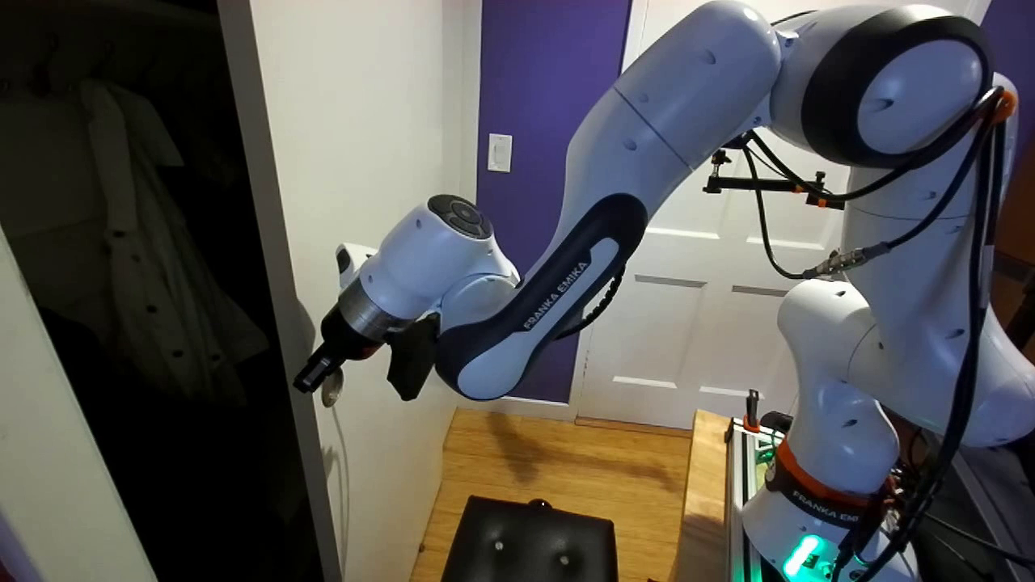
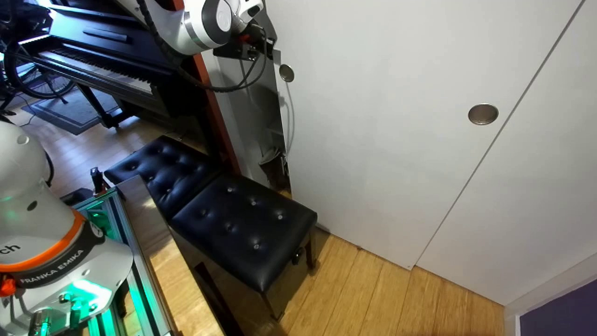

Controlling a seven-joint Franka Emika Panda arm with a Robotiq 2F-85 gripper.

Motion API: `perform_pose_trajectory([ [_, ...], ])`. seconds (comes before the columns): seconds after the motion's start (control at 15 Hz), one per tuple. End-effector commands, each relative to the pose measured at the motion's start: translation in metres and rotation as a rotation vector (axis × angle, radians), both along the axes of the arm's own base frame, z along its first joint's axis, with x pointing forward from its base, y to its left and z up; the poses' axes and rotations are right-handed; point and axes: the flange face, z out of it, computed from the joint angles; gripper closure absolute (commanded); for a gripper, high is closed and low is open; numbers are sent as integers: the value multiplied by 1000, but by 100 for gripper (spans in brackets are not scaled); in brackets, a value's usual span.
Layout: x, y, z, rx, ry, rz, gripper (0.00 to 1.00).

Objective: Slide the closet door to the right

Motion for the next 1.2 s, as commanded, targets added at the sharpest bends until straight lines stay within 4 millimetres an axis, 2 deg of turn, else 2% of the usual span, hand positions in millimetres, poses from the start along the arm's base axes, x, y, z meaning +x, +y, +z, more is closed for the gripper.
perform_pose_trajectory([
  [0.0,11,-41,8,27,-21,-96,100],
  [0.47,19,-75,14,59,-40,-197,100],
  [1.13,36,-156,23,28,-69,-318,100],
])
